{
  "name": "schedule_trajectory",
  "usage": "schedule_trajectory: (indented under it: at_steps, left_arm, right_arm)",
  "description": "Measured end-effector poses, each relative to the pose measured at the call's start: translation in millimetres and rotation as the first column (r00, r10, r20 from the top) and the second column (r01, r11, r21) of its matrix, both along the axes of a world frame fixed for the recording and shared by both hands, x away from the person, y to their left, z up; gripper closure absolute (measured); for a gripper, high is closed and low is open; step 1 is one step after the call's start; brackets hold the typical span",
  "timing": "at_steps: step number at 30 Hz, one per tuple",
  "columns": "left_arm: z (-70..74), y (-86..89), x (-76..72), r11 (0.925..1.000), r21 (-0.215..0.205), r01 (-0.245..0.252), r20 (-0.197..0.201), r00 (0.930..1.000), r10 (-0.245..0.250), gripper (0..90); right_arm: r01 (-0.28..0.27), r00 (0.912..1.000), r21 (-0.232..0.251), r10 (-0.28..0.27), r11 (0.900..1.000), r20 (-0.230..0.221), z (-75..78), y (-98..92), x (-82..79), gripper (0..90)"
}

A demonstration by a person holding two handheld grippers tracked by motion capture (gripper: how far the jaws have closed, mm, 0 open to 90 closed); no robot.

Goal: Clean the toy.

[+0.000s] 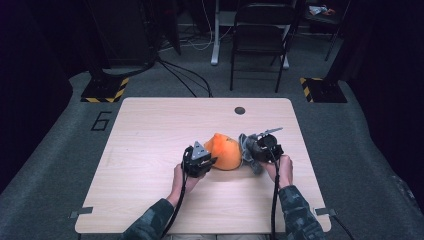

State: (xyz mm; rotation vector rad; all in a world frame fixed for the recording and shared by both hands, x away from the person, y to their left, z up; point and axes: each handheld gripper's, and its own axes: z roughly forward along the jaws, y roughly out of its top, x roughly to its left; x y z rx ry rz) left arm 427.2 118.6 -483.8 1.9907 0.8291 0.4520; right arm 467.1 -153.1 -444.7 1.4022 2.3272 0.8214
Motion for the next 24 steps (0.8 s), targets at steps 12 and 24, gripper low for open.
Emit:
schedule_trajectory:
  at_steps: [12,24]
  left_arm:
    - [9.3,-1.9,-4.1,0.9996,0.027,0.008,0.014,0.9999,-0.008,62.8]
    - [-1.5,-10.0,-0.9,0.9961,0.089,-0.001,0.052,0.9986,-0.004,74.8]
  right_arm:
    - [-0.132,0.9907,-0.024,0.133,0.991,0.028,11.5,40.9,-14.8,75.6]
    - [-0.121,0.9921,0.004,0.121,0.993,0.033,10.3,36.5,-13.6,75.5]
